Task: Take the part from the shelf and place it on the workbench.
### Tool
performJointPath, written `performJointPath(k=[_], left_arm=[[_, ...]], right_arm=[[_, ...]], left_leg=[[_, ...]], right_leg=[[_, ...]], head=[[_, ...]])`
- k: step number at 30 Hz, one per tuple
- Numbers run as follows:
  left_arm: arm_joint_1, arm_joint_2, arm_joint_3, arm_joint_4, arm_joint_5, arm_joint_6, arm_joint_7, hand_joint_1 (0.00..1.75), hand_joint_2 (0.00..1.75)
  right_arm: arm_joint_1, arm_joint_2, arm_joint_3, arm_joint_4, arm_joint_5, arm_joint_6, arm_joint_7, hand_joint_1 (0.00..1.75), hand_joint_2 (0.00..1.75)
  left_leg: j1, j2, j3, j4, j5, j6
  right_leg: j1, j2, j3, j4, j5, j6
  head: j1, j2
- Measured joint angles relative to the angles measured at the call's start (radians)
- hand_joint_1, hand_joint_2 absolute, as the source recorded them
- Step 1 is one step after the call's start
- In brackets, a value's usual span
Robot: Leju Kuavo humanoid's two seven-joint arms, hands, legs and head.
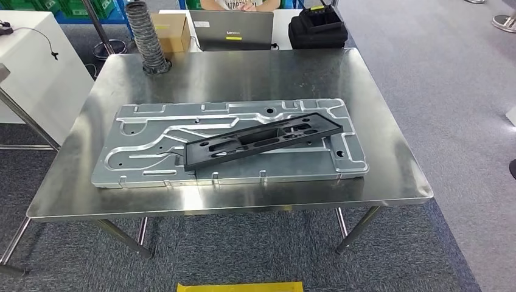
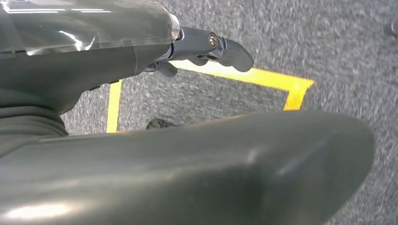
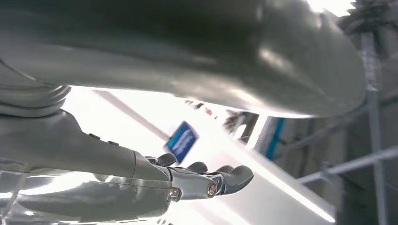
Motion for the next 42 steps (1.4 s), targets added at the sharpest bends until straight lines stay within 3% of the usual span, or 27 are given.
performJointPath(k=[1,2,4,5,7,9,11,12,15,16,18,20,21,22,23,25,27,29,31,32,34,36,37,38,40,41,42], left_arm=[[0.0,-0.001,0.002,0.0,0.0,0.0,0.0,0.0,0.0],[-0.001,-0.003,0.004,0.0,-0.001,0.0,0.001,0.0,0.0],[0.0,-0.004,0.006,0.0,-0.001,0.0,0.005,0.0,0.0],[0.001,-0.005,0.007,0.0,0.0,0.0,0.008,0.0,0.0],[0.001,-0.007,0.008,0.0,0.0,0.0,0.015,0.0,0.0],[0.001,-0.01,0.01,0.0,0.001,0.0,0.021,0.0,0.0],[-0.002,-0.012,0.013,0.0,0.002,0.0,0.024,0.0,0.0],[-0.003,-0.013,0.015,0.0,0.002,0.0,0.023,0.0,0.0],[-0.003,-0.015,0.022,0.0,0.003,0.0,0.021,0.0,0.0],[-0.002,-0.015,0.024,0.0,0.003,0.0,0.021,0.0,0.0],[0.0,-0.017,0.025,0.0,0.002,0.0,0.02,0.0,0.0],[-0.001,-0.017,0.026,0.0,0.001,0.0,0.017,0.0,0.0],[-0.002,-0.018,0.026,0.0,0.0,0.0,0.014,0.0,0.0],[-0.002,-0.018,0.026,0.0,-0.001,0.0,0.011,0.0,0.0],[-0.001,-0.018,0.026,0.0,-0.002,0.0,0.007,0.0,0.0],[-0.002,-0.017,0.026,0.0,-0.004,0.0,0.001,0.0,0.0],[-0.006,-0.016,0.026,-0.001,-0.008,0.0,-0.003,0.0,0.0],[-0.009,-0.017,0.026,-0.001,-0.01,0.0,-0.005,0.0,0.0],[-0.007,-0.019,0.026,-0.001,-0.01,0.0,-0.006,0.0,0.0],[-0.006,-0.02,0.027,0.0,-0.01,0.0,-0.006,0.0,0.0],[-0.003,-0.022,0.027,0.0,-0.01,0.0,-0.008,0.0,0.0],[-0.001,-0.022,0.028,0.0,-0.011,0.001,-0.01,0.0,0.0],[0.0,-0.022,0.028,0.0,-0.013,0.001,-0.011,0.0,0.0],[0.001,-0.022,0.028,0.0,-0.016,0.0,-0.012,0.0,0.0],[0.002,-0.023,0.028,0.0,-0.024,0.0,-0.013,0.0,0.0],[0.002,-0.023,0.028,0.0,-0.028,-0.001,-0.014,0.0,0.0],[0.002,-0.024,0.027,0.0,-0.032,-0.001,-0.014,0.0,0.0]], right_arm=[[0.003,0.016,-0.023,0.016,0.03,0.009,0.0,0.0,0.0],[0.003,0.031,-0.047,0.035,0.058,0.02,0.0,0.0,0.0],[-0.001,0.06,-0.095,0.078,0.107,0.035,0.0,0.0,0.0],[-0.004,0.073,-0.12,0.105,0.128,0.041,0.001,0.0,0.0],[-0.01,0.091,-0.162,0.162,0.156,0.045,0.001,0.0,0.0],[-0.021,0.099,-0.195,0.224,0.178,0.046,0.001,0.0,0.0],[-0.044,0.104,-0.227,0.304,0.215,0.041,0.002,0.0,0.0],[-0.057,0.105,-0.243,0.352,0.241,0.033,0.002,0.0,0.0],[-0.087,0.108,-0.292,0.505,0.318,-0.007,0.004,0.0,0.0],[-0.095,0.108,-0.306,0.553,0.338,-0.021,0.005,0.0,0.0],[-0.117,0.107,-0.33,0.655,0.376,-0.052,0.004,0.0,0.0],[-0.145,0.104,-0.353,0.774,0.41,-0.084,0.009,0.0,0.0],[-0.156,0.103,-0.365,0.841,0.428,-0.1,0.017,0.0,0.0],[-0.164,0.102,-0.375,0.902,0.445,-0.113,0.027,0.0,0.0],[-0.169,0.103,-0.382,0.956,0.46,-0.124,0.038,0.0,0.0],[-0.183,0.106,-0.392,1.056,0.48,-0.136,0.067,0.0,0.0],[-0.197,0.108,-0.401,1.136,0.494,-0.141,0.103,0.0,0.0],[-0.206,0.107,-0.407,1.199,0.512,-0.146,0.143,0.0,0.0],[-0.215,0.108,-0.412,1.263,0.537,-0.152,0.189,0.0,0.0],[-0.219,0.108,-0.413,1.297,0.549,-0.153,0.215,0.0,0.0],[-0.222,0.108,-0.413,1.353,0.569,-0.145,0.265,0.0,0.0],[-0.227,0.107,-0.413,1.4,0.6,-0.112,0.332,0.0,0.0],[-0.23,0.107,-0.412,1.42,0.62,-0.089,0.371,0.0,0.0],[-0.232,0.107,-0.409,1.439,0.642,-0.065,0.413,0.0,0.0],[-0.234,0.108,-0.402,1.469,0.674,-0.021,0.495,0.0,0.0],[-0.236,0.108,-0.399,1.481,0.683,0.001,0.538,0.0,0.0],[-0.238,0.108,-0.397,1.491,0.688,0.023,0.578,0.0,0.0]], left_leg=[[0.002,0.003,-0.011,-0.004,0.015,0.006],[0.004,0.006,-0.024,-0.005,0.028,0.01],[0.004,0.008,-0.056,-0.004,0.051,0.013],[0.003,0.009,-0.072,-0.002,0.062,0.011],[0.005,0.01,-0.103,0.006,0.081,0.006],[0.006,0.011,-0.13,0.018,0.095,-0.003],[0.006,0.013,-0.146,0.029,0.106,-0.015],[0.005,0.014,-0.15,0.031,0.113,-0.021],[0.009,0.014,-0.153,0.028,0.131,-0.038],[0.01,0.013,-0.158,0.036,0.118,-0.043],[0.013,0.011,-0.184,0.108,0.036,-0.051],[0.013,0.011,-0.215,0.238,-0.062,-0.054],[0.013,0.011,-0.219,0.289,-0.08,-0.054],[0.012,0.01,-0.208,0.311,-0.071,-0.051],[0.01,0.01,-0.181,0.301,-0.046,-0.046],[0.001,0.01,-0.073,0.182,-0.008,-0.025],[-0.009,0.01,0.036,0.035,-0.023,-0.008],[-0.014,0.01,0.067,-0.023,-0.039,-0.002],[-0.014,0.011,0.056,-0.028,-0.025,0.008],[-0.013,0.014,0.046,-0.03,-0.012,0.014],[-0.009,0.017,0.017,-0.034,0.018,0.025],[-0.009,0.018,-0.019,-0.031,0.045,0.027],[-0.009,0.018,-0.039,-0.028,0.057,0.025],[-0.008,0.019,-0.059,-0.023,0.07,0.023],[-0.006,0.019,-0.099,-0.007,0.089,0.016],[-0.006,0.019,-0.117,0.003,0.096,0.012],[-0.006,0.018,-0.132,0.014,0.102,0.007]], right_leg=[[-0.002,0.0,-0.01,0.023,-0.035,0.005],[-0.004,0.001,-0.023,0.067,-0.089,0.01],[-0.007,0.0,-0.049,0.195,-0.196,0.019],[-0.008,0.0,-0.051,0.249,-0.218,0.023],[-0.01,0.0,-0.011,0.27,-0.194,0.027],[-0.011,0.0,0.094,0.157,-0.157,0.027],[-0.006,0.001,0.187,0.023,-0.169,0.016],[-0.002,0.002,0.207,-0.012,-0.18,0.007],[0.003,-0.001,0.2,-0.024,-0.167,-0.019],[0.002,-0.003,0.193,-0.025,-0.157,-0.028],[0.001,-0.007,0.167,-0.027,-0.132,-0.042],[0.007,-0.006,0.134,-0.026,-0.106,-0.048],[0.011,-0.007,0.117,-0.025,-0.094,-0.05],[0.015,-0.008,0.1,-0.023,-0.082,-0.05],[0.019,-0.009,0.083,-0.021,-0.07,-0.051],[0.024,-0.008,0.053,-0.015,-0.048,-0.05],[0.027,-0.007,0.038,-0.009,-0.031,-0.045],[0.027,-0.009,0.035,-0.009,-0.016,-0.037],[0.024,-0.009,0.031,-0.014,0.0,-0.028],[0.022,-0.007,0.025,-0.009,-0.011,-0.022],[0.017,-0.004,0.003,0.054,-0.098,-0.011],[0.012,-0.003,-0.024,0.184,-0.208,-0.002],[0.009,-0.003,-0.028,0.243,-0.229,0.002],[0.006,-0.003,-0.021,0.279,-0.222,0.005],[0.0,-0.003,0.044,0.246,-0.165,0.008],[-0.002,-0.003,0.101,0.18,-0.151,0.009],[-0.002,-0.002,0.161,0.097,-0.157,0.006]], head=[[0.0,0.0],[0.0,0.0],[0.0,0.0],[0.0,0.0],[0.0,0.0],[0.0,0.0],[0.0,0.0],[0.0,0.0],[0.0,0.0],[0.0,0.0],[0.0,0.0],[0.0,0.0],[0.0,0.0],[0.0,0.0],[0.0,0.0],[0.0,0.0],[0.0,0.0],[0.0,0.0],[0.0,0.0],[0.0,0.0],[0.0,0.0],[0.0,0.0],[0.0,0.0],[0.0,0.0],[0.0,0.0],[0.0,0.0],[0.0,0.0]])
